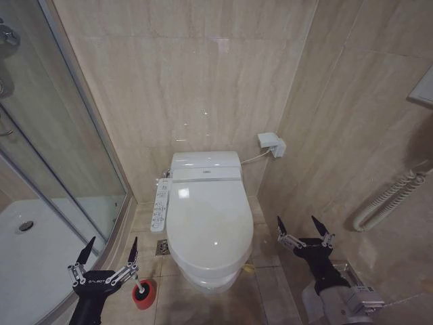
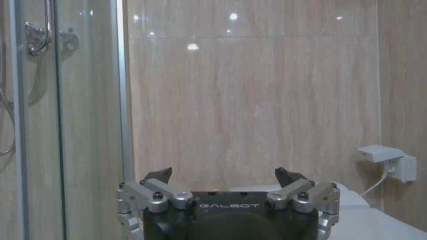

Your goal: Open the toilet lid, clean the toilet bowl with a toilet brush, close the toilet lid, and flush.

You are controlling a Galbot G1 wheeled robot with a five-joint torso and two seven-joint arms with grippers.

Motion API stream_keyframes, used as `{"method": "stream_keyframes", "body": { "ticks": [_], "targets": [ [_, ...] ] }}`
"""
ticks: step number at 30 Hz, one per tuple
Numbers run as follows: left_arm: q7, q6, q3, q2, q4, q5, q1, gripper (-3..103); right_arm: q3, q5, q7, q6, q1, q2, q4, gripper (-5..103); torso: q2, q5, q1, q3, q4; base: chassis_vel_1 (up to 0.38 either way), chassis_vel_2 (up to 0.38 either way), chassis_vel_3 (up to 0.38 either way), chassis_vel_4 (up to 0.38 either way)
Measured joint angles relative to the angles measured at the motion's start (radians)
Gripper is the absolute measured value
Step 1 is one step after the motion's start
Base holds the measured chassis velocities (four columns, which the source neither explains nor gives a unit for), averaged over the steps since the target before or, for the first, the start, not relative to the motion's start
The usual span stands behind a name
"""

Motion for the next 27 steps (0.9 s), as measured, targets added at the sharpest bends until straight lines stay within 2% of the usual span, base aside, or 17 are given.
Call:
{"method": "stream_keyframes", "body": {
  "ticks": [27],
  "targets": [
    [0.0, 0.0, 0.0, 0.0, 0.0, 0.0, 0.0, 100, 0.0, 0.0, 0.0, 0.0, 0.0, 0.0, -0.001, 100, 0.0, 0.0, 0.0, 0.0, 0.0, 0.0, 0.0, 0.0, 0.0]
  ]
}}
